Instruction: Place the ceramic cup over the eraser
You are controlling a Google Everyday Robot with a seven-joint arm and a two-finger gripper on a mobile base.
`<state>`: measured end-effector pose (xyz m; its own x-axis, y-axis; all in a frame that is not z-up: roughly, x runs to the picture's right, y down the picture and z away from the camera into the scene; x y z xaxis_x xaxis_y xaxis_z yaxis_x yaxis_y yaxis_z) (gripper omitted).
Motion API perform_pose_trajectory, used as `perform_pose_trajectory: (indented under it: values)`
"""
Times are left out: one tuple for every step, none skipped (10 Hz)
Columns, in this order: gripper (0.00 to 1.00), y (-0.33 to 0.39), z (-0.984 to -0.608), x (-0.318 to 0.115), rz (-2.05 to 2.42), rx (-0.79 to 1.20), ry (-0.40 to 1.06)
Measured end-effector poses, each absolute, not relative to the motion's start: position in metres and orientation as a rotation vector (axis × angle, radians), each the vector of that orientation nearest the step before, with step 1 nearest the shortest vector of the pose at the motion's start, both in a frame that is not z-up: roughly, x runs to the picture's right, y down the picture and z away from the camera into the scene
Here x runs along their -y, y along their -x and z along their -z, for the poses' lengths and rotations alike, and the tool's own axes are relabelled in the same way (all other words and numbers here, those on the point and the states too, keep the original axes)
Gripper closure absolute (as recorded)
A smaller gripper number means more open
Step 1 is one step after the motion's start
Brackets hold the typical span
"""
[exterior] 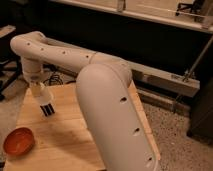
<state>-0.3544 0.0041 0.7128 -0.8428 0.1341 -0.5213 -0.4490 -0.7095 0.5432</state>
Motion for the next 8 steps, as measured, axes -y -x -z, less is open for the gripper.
perform_pose_trajectory:
  values:
    - [1.0, 0.353, -0.717, -0.007, -2.558, -0.997, 0.676]
    - [1.0, 0.353, -0.721, -0.011, -2.557, -1.011, 0.691]
    - [1.0, 0.353, -0.724, -0.014, -2.555, -1.02, 0.701]
    - [0.97, 0.353, -0.729, -0.02, -2.551, -1.035, 0.713]
    - [0.9, 0.352, -0.733, -0.024, -2.546, -1.048, 0.722]
    - [0.79, 0.351, -0.737, -0.029, -2.541, -1.061, 0.733]
    - [0.67, 0.352, -0.741, -0.035, -2.534, -1.072, 0.749]
    - [0.59, 0.352, -0.743, -0.039, -2.529, -1.078, 0.762]
